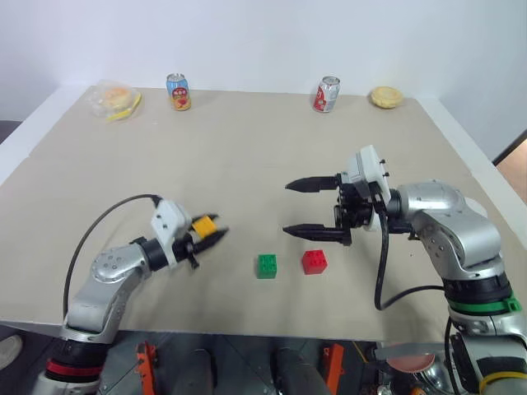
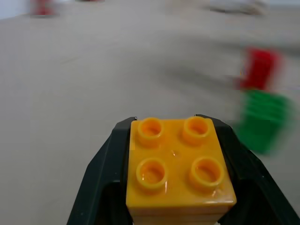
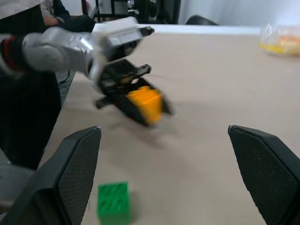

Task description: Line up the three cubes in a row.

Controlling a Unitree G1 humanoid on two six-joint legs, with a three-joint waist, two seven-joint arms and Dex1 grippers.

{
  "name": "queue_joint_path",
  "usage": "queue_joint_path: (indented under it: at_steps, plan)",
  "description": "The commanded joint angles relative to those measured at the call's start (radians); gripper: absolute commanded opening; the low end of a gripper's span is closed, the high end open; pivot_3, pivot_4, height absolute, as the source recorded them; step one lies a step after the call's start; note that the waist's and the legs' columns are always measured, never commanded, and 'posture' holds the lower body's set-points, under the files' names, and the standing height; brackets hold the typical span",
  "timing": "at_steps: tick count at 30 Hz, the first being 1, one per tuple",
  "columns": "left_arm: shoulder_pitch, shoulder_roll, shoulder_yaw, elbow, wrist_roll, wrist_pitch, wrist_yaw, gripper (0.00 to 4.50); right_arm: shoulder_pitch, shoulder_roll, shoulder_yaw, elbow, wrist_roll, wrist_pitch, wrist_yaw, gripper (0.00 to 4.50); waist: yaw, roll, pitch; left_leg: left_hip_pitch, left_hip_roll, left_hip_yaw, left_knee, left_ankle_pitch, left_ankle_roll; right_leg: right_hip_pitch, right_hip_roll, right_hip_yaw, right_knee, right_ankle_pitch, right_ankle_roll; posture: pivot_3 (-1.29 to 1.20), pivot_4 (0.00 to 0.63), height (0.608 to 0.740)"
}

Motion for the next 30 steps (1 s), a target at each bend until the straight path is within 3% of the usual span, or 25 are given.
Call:
queue_joint_path:
  at_steps: [1, 12, 25, 27, 28, 30]
  plan:
    - [-0.052, 0.044, -0.047, 0.11, 0.004, -0.093, -0.182, 1.4, 0.02, -0.017, -0.057, -0.094, 0.032, 0.017, -0.05, 4.5, 0.0, 0.0, 0.0, 0.0, 0.0, 0.0, 0.0, 0.0, 0.0, 0.0, 0.0, 0.0, 0.0, 0.0, 0.0, 0.0, 0.15, 0.736]
    - [-0.256, 0.055, -0.13, 0.436, 0.047, -0.261, -0.503, 1.4, 0.193, -0.081, -0.15, -0.285, 0.104, 0.095, -0.155, 4.5, 0.002, 0.0, 0.0, -0.002, 0.0, 0.001, 0.002, 0.0, 0.0, -0.001, 0.0, 0.001, 0.0, 0.0, 0.001, 0.0, 0.15, 0.736]
    - [-0.274, 0.006, -0.15, 0.503, 0.105, -0.34, -0.516, 1.4, 0.233, -0.126, -0.164, -0.308, 0.131, 0.106, -0.184, 4.5, 0.002, -0.001, 0.0, -0.002, 0.0, 0.001, 0.004, 0.0, 0.001, 0.0, 0.0, 0.001, 0.0, 0.001, 0.002, 0.0, 0.15, 0.736]
    - [-0.268, 0.008, -0.151, 0.5, 0.11, -0.344, -0.511, 2.44, 0.228, -0.127, -0.16, -0.3, 0.13, 0.102, -0.183, 4.5, 0.002, -0.001, 0.0, -0.002, 0.0, 0.001, 0.004, 0.0, 0.001, 0.0, 0.0, 0.001, 0.0, 0.001, 0.002, 0.0, 0.15, 0.736]
    - [-0.265, 0.008, -0.149, 0.498, 0.112, -0.346, -0.509, 2.59, 0.225, -0.128, -0.157, -0.294, 0.129, 0.1, -0.181, 4.5, 0.002, -0.001, 0.0, -0.002, 0.0, 0.001, 0.004, 0.0, 0.001, 0.0, 0.0, 0.001, 0.0, 0.001, 0.002, 0.0, 0.15, 0.736]
    - [-0.259, 0.011, -0.145, 0.488, 0.111, -0.345, -0.509, 3.34, 0.22, -0.129, -0.154, -0.287, 0.126, 0.096, -0.178, 4.5, 0.002, -0.001, 0.0, -0.002, 0.001, 0.001, 0.004, 0.0, 0.001, 0.0, 0.0, 0.001, 0.0, 0.001, 0.002, 0.0, 0.15, 0.736]
